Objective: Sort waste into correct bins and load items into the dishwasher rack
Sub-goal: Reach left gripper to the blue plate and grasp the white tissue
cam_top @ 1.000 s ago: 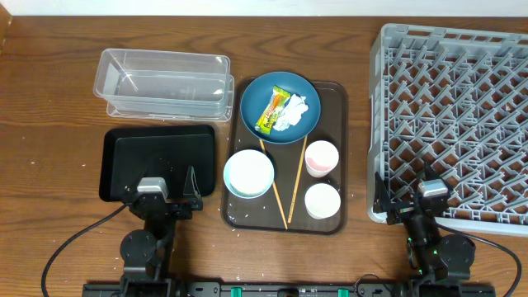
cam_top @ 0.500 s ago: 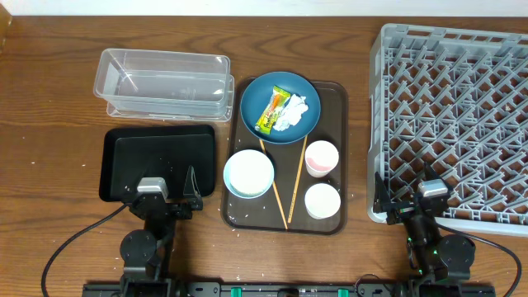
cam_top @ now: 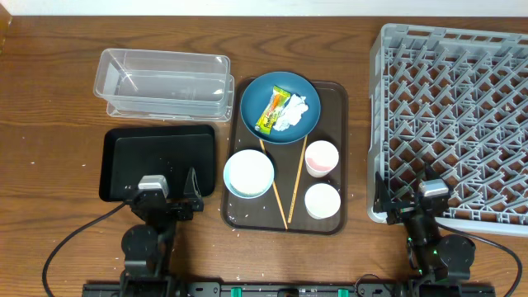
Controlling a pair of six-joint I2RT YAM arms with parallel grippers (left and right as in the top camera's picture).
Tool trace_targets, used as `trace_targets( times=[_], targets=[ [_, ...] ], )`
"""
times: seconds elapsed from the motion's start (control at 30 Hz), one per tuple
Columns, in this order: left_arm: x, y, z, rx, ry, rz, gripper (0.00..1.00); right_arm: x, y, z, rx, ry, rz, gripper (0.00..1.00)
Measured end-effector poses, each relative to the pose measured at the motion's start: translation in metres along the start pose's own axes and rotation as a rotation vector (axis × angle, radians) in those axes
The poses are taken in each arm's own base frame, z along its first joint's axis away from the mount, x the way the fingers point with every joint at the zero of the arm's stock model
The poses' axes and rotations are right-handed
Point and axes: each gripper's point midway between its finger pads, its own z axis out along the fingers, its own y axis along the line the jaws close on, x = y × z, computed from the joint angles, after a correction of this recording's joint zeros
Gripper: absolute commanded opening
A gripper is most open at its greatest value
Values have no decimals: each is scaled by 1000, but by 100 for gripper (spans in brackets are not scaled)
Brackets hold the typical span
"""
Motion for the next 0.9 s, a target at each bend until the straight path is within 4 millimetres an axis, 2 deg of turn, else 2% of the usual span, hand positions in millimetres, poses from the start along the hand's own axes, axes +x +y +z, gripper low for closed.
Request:
trace_targets(
  times=[0.17,0.23,0.3,0.47,0.57,0.73,0.9],
  targets=[
    [23,3,0,-27,173,-27,98,5,-6,-2,41,58,79,99],
    [15,0,0,-24,213,-34,98,3,-7,-4,50,94,113,99],
    [-2,-5,0,-12,240,-41,98,-5,-7,-6,58,122,137,99],
    [-32,-18,-1,8,412,-66,98,-36,-8,-8,75,222,177,99],
    [-29,-25,-8,15,600,-85,98,-45,-9,-5,88,339,204,99],
    [-20,-29,-26,-9,886,-115,98,-41,-10,-2,103,586,223,99],
    [-9,-29,-35,-28,1028,-130,98,-45,-12,7,98,702,213,99]
  ],
)
